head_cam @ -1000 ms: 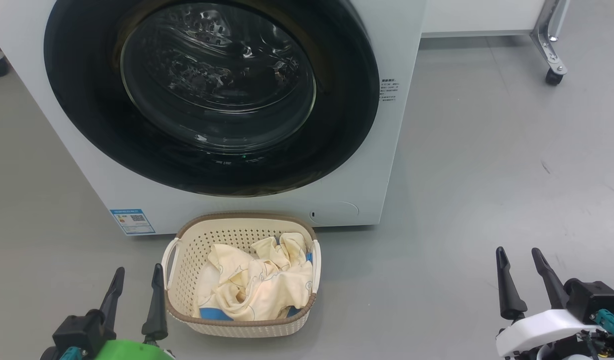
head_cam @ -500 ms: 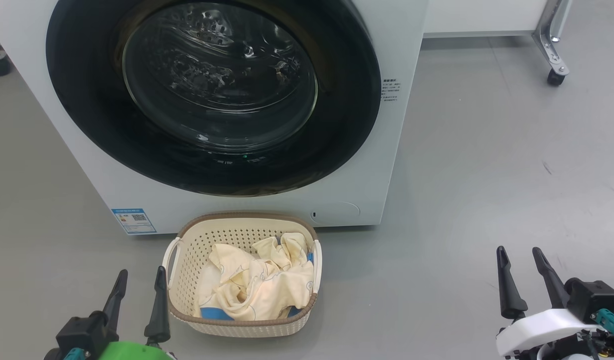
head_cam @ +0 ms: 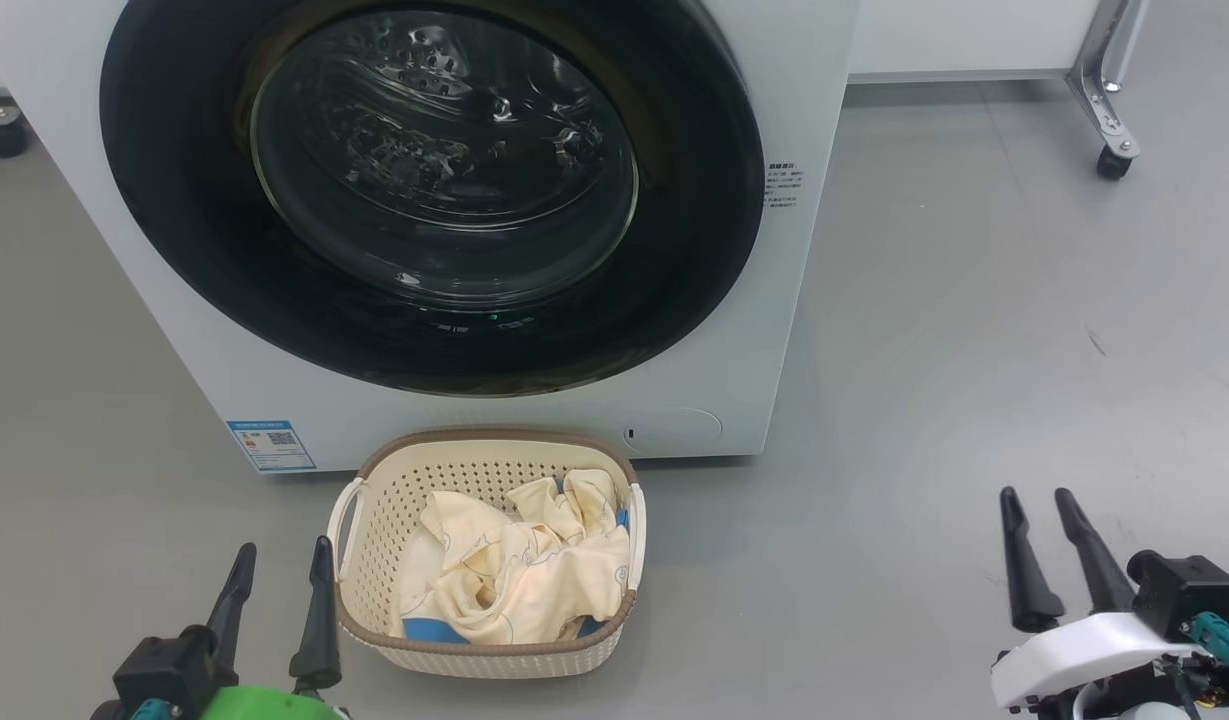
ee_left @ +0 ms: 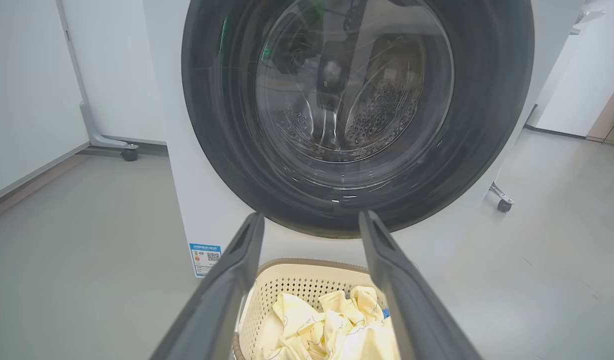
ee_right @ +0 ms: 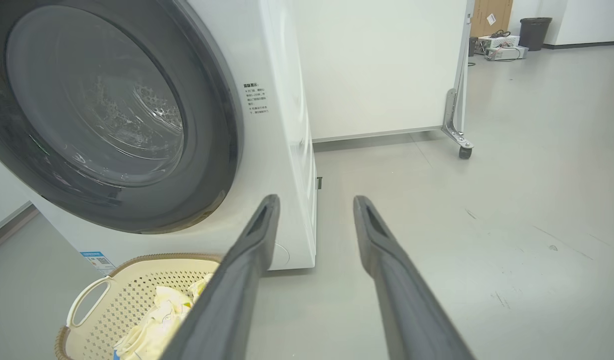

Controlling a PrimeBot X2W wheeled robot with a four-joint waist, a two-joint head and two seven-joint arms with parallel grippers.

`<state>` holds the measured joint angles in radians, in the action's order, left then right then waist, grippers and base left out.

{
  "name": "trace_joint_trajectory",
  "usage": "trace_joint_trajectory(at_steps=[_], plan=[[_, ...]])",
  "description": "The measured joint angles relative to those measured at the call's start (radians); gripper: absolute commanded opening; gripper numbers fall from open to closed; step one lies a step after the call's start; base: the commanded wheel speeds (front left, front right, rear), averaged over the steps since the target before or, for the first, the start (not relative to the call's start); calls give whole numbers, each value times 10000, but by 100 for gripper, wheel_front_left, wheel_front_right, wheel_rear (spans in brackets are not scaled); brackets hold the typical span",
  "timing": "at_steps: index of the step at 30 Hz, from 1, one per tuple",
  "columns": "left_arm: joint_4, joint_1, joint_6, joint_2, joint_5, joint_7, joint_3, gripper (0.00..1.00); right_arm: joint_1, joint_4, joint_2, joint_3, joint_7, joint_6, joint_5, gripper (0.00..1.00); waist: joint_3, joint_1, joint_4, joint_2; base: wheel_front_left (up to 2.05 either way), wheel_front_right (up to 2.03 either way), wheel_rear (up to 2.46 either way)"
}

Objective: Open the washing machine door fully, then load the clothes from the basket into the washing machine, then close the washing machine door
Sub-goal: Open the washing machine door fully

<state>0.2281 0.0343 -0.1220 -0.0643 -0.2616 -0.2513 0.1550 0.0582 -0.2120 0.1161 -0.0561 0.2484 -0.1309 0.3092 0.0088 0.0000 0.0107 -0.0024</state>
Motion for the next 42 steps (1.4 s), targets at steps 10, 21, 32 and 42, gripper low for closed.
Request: trace_joint_trajectory(at_steps=[10,21,32,42], plan=[[-4,-81,0,10,0,0,-40,100,-1,111,-25,-12,27,0,94,0,10,0,-4,0,0,0,0],[8,-81,0,15,0,0,-65,100,-1,161,-153,10,27,0,489,0,29,0,-26,0,0,0,0],[42,-81,0,13,0,0,-71,100,0,173,-476,593,27,0,1820,0,45,0,-21,0,0,0,0],[54,-90,0,12,-10,0,-40,100,-18,199,-777,1856,29,0,4796,0,135,0,194,0,0,0,0]])
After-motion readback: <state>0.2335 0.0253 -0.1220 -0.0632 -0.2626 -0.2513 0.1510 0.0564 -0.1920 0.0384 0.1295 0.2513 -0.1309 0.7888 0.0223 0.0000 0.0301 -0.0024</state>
